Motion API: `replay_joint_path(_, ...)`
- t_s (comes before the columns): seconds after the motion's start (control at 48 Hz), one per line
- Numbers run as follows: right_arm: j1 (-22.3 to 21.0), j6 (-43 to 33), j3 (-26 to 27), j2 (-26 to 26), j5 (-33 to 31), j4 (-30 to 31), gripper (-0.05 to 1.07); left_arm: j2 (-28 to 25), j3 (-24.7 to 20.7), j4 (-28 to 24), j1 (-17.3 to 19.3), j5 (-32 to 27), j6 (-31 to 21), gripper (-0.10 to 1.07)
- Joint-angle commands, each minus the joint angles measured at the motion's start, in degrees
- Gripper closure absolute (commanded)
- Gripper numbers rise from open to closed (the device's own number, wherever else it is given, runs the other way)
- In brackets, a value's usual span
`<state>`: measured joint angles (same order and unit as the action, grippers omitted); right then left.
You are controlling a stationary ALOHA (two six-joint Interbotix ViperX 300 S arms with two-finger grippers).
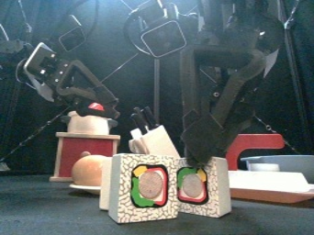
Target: Grab white sushi piece from table
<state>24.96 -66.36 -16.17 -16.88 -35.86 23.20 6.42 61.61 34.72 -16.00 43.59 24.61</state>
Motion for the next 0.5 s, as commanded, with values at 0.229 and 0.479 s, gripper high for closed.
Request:
replay_joint_path(0.229, -0.2, 0.1, 1.4, 0.0, -0.1, -0.2, 0.24, 0.6, -1.0, 0.1, -0.1, 0.2, 0.1, -0.05)
replay_joint_path(0.479, -0.2, 0.1, 1.4, 0.5, -0.2, -0.1, 0.44, 0.6, -1.1, 0.1, -0.1, 0.2, 0.1, -0.05)
